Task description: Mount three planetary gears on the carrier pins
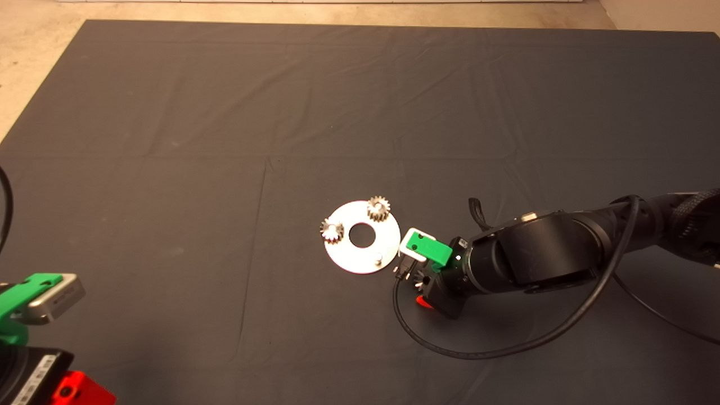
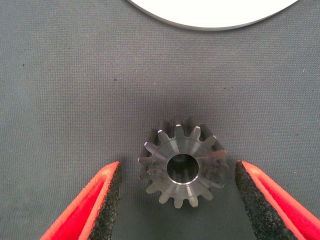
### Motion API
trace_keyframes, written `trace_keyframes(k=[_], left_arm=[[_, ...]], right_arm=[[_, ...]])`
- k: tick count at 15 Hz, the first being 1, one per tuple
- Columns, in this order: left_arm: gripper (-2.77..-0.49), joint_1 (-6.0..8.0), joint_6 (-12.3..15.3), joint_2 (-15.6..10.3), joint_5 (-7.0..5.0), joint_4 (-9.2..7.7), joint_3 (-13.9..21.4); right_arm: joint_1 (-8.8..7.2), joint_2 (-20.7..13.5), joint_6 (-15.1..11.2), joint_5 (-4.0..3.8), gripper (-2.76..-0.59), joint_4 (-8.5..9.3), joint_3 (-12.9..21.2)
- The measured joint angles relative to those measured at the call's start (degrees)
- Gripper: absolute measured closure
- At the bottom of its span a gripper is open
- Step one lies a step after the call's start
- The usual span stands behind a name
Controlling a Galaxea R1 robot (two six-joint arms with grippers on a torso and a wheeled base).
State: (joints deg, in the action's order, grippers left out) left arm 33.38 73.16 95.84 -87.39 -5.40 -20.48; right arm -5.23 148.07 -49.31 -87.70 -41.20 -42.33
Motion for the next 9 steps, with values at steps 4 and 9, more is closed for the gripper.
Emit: trace_keyframes(k=[4,9], left_arm=[[-2.51,0.0,0.0,0.0,0.0,0.0,0.0],[-2.51,0.0,-0.1,0.0,0.0,-0.44,0.0]], right_arm=[[0.0,0.0,0.5,0.0,-1.51,-0.01,-0.4],[0.22,0.4,1.5,0.02,-1.34,-0.07,-1.2]])
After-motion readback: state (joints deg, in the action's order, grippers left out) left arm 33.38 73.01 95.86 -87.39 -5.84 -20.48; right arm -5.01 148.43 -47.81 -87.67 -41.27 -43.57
